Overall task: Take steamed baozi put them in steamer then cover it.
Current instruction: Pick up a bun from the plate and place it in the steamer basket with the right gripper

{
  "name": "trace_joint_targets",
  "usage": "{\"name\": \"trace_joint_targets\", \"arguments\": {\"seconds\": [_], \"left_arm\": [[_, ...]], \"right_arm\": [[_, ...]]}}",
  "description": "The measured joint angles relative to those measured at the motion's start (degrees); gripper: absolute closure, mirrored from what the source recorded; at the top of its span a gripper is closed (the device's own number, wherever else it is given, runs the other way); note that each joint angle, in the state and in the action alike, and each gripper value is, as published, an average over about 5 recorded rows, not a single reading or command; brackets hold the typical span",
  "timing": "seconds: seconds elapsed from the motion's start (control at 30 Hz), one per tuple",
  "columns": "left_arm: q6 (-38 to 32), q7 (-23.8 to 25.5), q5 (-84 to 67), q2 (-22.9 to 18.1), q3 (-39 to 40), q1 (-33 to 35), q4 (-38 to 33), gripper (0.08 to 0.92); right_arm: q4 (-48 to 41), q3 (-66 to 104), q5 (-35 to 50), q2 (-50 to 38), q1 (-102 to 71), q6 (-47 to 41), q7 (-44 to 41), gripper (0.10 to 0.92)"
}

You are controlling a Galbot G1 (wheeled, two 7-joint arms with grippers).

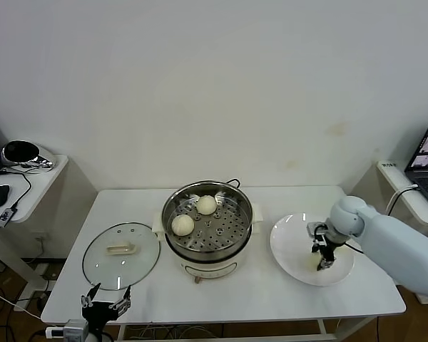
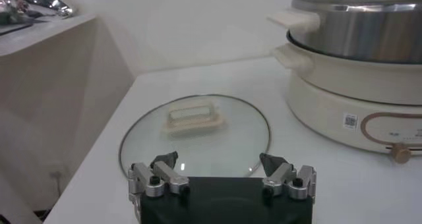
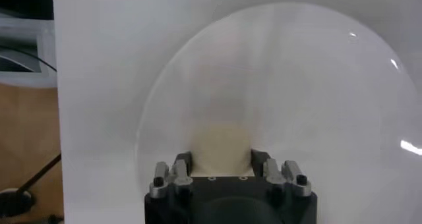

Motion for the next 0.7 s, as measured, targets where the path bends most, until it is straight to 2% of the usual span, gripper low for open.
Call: {"name": "trace_joint_targets", "arguments": {"seconds": [0.43, 0.7], "left_arm": [[0.0, -0.7, -0.9, 0.3, -1.1, -0.7, -0.6, 0.177], [0.1, -1.0, -2.3, -0.2, -1.7, -0.9, -1.8, 0.177]], "right_arm": [[-1.6, -8.4, 11.2, 4.1, 18.4, 1.1, -3.2, 0.508], [-10.3, -12.5, 19.2, 13.0, 29.3, 14.4, -6.6, 0.502]]}}
